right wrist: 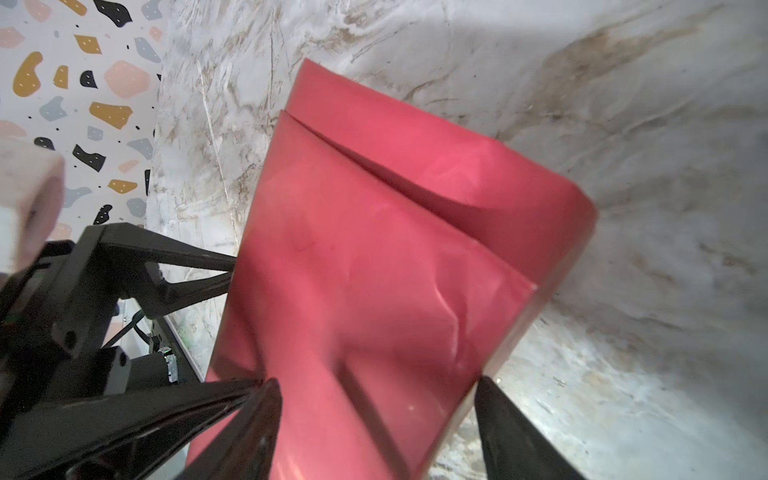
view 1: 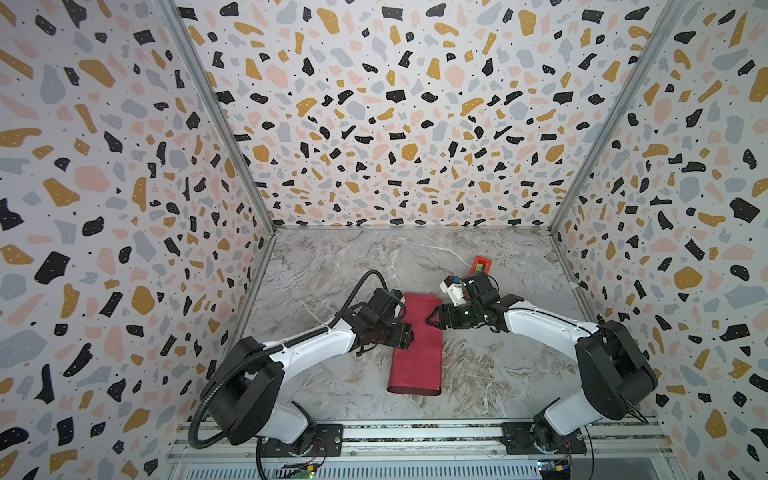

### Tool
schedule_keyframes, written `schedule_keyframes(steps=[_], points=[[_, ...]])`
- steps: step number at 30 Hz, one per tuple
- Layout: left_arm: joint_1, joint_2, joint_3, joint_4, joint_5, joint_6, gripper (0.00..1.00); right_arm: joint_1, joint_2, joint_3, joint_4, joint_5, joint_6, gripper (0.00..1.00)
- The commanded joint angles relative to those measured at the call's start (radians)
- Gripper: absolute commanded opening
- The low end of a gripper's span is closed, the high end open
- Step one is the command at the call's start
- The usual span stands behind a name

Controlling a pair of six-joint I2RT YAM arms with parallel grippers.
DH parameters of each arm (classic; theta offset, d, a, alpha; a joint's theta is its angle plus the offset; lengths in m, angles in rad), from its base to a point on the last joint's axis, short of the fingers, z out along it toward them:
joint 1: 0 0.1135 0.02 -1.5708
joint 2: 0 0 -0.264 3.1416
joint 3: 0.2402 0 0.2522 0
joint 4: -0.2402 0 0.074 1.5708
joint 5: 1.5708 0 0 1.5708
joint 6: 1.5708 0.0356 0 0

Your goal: Wrap the gift box in paper

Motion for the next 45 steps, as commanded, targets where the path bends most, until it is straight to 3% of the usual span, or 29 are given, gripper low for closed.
schedule_keyframes(steps=[1, 23, 34, 45], points=[[-0.004, 0.039, -0.054, -0.067, -0.036, 0.001, 0.78, 0.018, 0.007, 0.043, -0.037, 0.022, -0.014, 0.72], [-0.008, 0.011, -0.085, -0.018, -0.019, -0.065, 0.77, 0.074, 0.088, 0.151, -0.053, 0.006, -0.02, 0.69], [-0.008, 0.018, -0.093, -0.011, -0.029, -0.066, 0.77, 0.013, -0.046, 0.078, -0.174, 0.199, -0.053, 0.85], [-0.008, 0.023, -0.093, -0.014, -0.035, -0.063, 0.77, 0.076, -0.12, -0.064, -0.039, 0.076, 0.101, 0.84]])
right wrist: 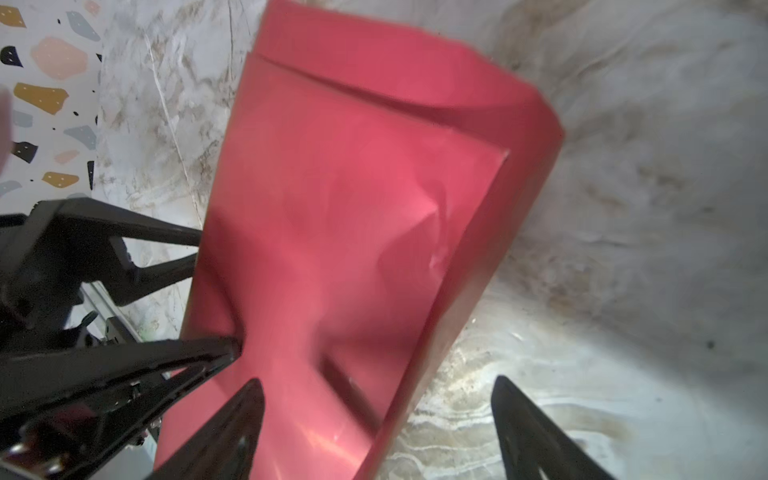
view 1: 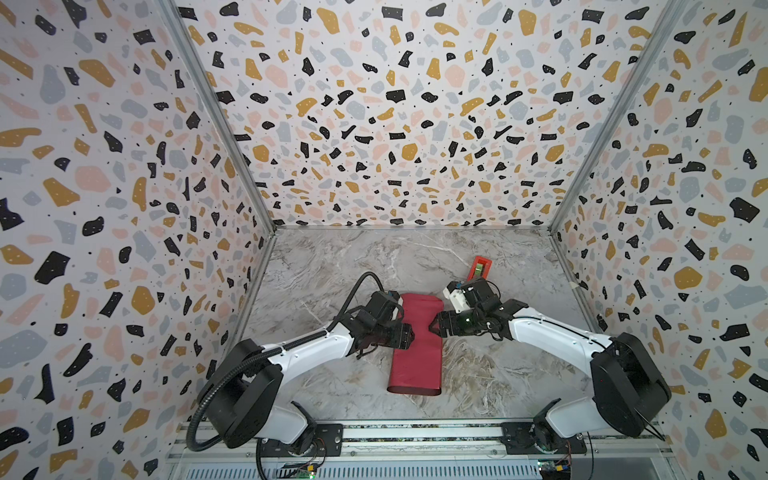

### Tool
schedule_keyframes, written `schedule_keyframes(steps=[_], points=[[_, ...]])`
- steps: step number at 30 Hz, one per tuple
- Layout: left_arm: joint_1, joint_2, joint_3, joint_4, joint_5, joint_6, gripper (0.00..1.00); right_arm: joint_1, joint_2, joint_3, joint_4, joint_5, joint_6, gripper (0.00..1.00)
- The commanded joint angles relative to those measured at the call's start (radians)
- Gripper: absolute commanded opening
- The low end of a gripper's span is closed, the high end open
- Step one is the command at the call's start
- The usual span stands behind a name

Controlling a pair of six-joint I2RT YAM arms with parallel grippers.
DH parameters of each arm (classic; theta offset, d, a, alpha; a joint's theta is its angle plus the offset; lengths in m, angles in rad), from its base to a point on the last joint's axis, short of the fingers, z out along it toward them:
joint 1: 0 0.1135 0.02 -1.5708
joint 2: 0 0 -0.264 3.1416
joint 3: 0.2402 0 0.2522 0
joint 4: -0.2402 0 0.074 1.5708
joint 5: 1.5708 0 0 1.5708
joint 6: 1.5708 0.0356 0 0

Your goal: Wrap the gift box in paper

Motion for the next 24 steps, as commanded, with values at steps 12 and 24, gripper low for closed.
schedule_keyframes(steps=[12, 24], points=[[-0.006, 0.032, -0.053, -0.083, -0.051, 0.0, 0.77, 0.064, 0.054, 0.058, 0.09, -0.068, 0.077, 0.75], [-0.007, 0.017, -0.064, -0.066, -0.054, -0.025, 0.77, 0.068, 0.118, 0.138, 0.081, -0.082, 0.048, 0.72]])
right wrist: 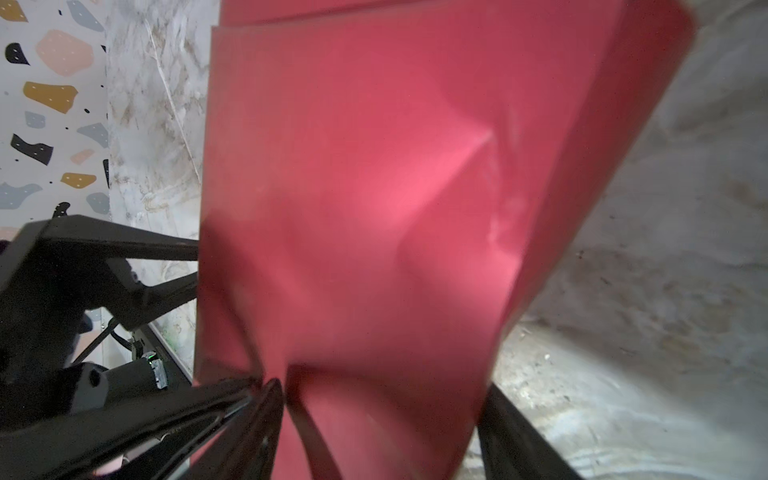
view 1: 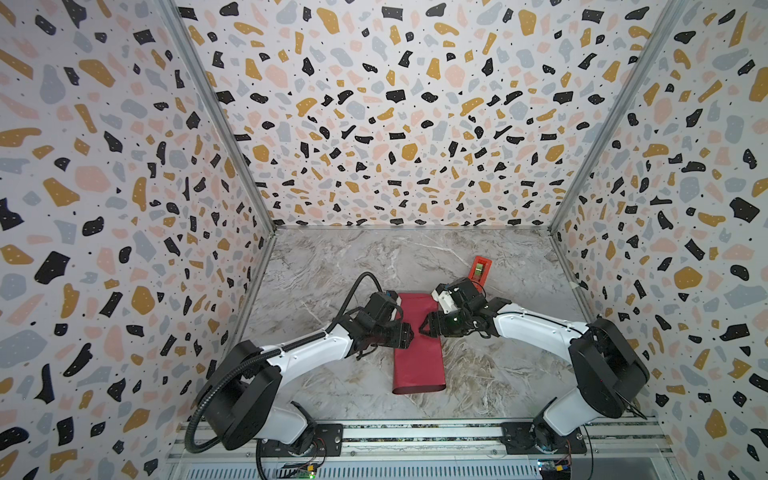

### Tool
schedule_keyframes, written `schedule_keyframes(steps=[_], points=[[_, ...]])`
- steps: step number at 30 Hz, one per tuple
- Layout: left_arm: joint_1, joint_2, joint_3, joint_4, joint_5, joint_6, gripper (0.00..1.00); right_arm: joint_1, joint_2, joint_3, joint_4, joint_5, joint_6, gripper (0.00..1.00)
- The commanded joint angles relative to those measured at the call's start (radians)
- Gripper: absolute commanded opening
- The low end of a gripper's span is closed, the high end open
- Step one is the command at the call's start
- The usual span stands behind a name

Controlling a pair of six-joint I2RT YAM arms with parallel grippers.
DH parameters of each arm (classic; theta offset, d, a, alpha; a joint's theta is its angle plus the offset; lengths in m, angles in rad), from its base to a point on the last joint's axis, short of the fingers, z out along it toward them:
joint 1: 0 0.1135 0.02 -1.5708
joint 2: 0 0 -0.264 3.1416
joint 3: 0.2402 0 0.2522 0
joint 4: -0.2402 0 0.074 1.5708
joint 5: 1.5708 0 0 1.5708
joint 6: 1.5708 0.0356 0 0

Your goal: Wrap the gift box in paper

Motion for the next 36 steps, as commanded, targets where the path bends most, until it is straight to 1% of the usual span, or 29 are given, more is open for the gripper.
schedule_keyframes(steps=[1, 6, 11, 14, 17, 21, 23, 25, 30, 36], points=[[-0.008, 0.03, -0.046, -0.092, -0.037, 0.006, 0.77, 0.018, -0.005, 0.055, 0.039, -0.057, -0.024, 0.72], [-0.008, 0.038, -0.052, -0.092, -0.053, 0.01, 0.77, -0.01, -0.034, 0.05, -0.017, -0.001, -0.07, 0.77], [-0.007, 0.039, -0.051, -0.106, -0.076, 0.022, 0.77, -0.133, -0.109, 0.027, -0.06, -0.001, -0.127, 0.82], [-0.008, 0.039, -0.052, -0.111, -0.082, 0.027, 0.78, -0.228, -0.146, 0.035, -0.075, -0.035, -0.16, 0.82], [-0.007, 0.046, -0.046, -0.115, -0.085, 0.03, 0.78, -0.351, -0.157, 0.041, -0.044, -0.11, -0.162, 0.81], [-0.008, 0.046, -0.034, -0.125, -0.091, 0.034, 0.79, -0.498, -0.142, 0.043, 0.057, -0.193, -0.106, 0.81], [-0.008, 0.047, -0.032, -0.129, -0.096, 0.035, 0.79, -0.542, -0.122, 0.047, 0.1, -0.205, -0.076, 0.8], [-0.007, 0.045, -0.032, -0.129, -0.096, 0.034, 0.8, -0.572, -0.097, 0.049, 0.141, -0.212, -0.05, 0.79], [-0.008, 0.052, -0.037, -0.123, -0.089, 0.034, 0.82, -0.621, -0.01, 0.078, 0.175, -0.231, -0.018, 0.78], [-0.007, 0.061, -0.036, -0.117, -0.088, 0.031, 0.82, -0.631, 0.077, 0.126, 0.179, -0.254, -0.024, 0.73]])
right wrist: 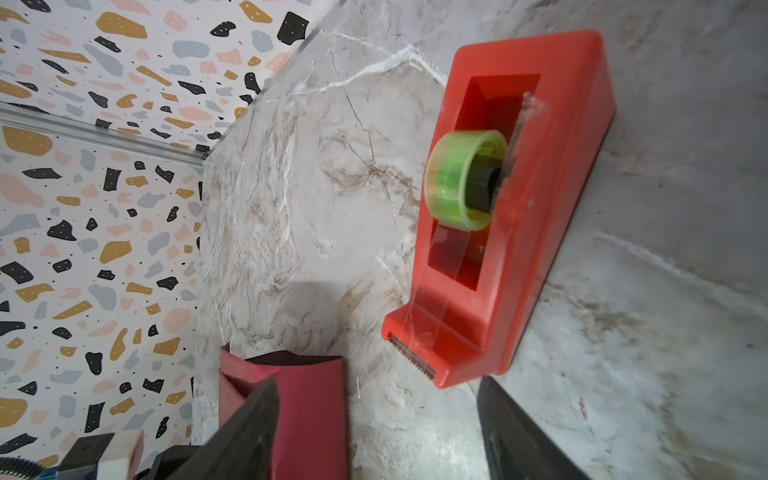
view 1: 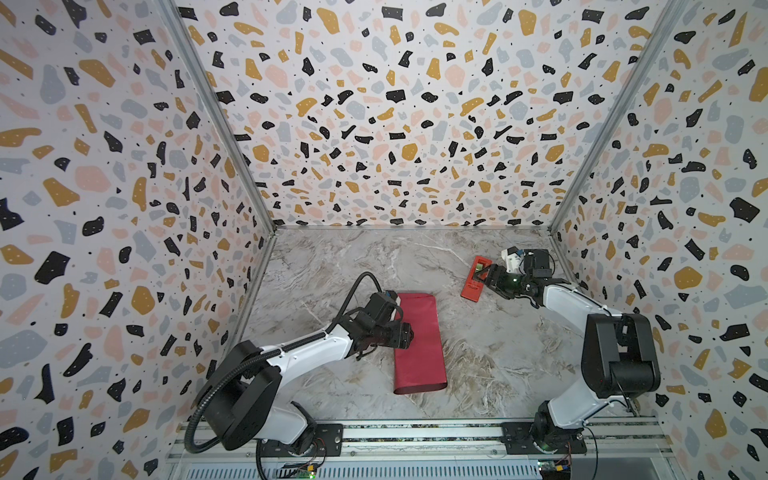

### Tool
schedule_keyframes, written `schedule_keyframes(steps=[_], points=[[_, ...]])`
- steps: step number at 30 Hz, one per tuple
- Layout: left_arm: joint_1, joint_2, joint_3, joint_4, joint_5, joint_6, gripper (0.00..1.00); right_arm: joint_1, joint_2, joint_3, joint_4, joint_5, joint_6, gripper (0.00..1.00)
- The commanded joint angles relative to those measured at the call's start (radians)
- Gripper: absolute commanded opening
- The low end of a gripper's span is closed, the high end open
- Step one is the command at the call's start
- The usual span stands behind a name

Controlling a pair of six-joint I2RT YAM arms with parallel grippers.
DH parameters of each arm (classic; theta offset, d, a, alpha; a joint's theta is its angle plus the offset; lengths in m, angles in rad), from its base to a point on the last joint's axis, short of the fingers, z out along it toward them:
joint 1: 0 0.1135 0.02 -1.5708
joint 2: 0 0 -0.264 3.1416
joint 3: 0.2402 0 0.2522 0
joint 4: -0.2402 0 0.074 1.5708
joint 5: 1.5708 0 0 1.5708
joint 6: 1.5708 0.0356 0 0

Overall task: Wrap the gift box in paper
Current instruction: 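Release the paper and move the right gripper to the red tape dispenser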

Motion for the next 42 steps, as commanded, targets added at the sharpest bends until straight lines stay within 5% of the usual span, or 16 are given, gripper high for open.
schedule_keyframes(steps=[1, 22, 42], points=[[-0.006, 0.063, -0.034, -0.118, -0.068, 0.024, 0.82, -0.002, 0.024, 0.061, 0.015, -0.031, 0.002, 0.72], [-0.006, 0.074, -0.035, -0.104, -0.059, 0.026, 0.82, -0.01, 0.166, 0.055, 0.109, -0.105, 0.077, 0.54], [-0.005, 0.071, -0.037, -0.111, -0.067, 0.032, 0.82, -0.023, 0.205, -0.042, 0.32, -0.193, 0.248, 0.14]])
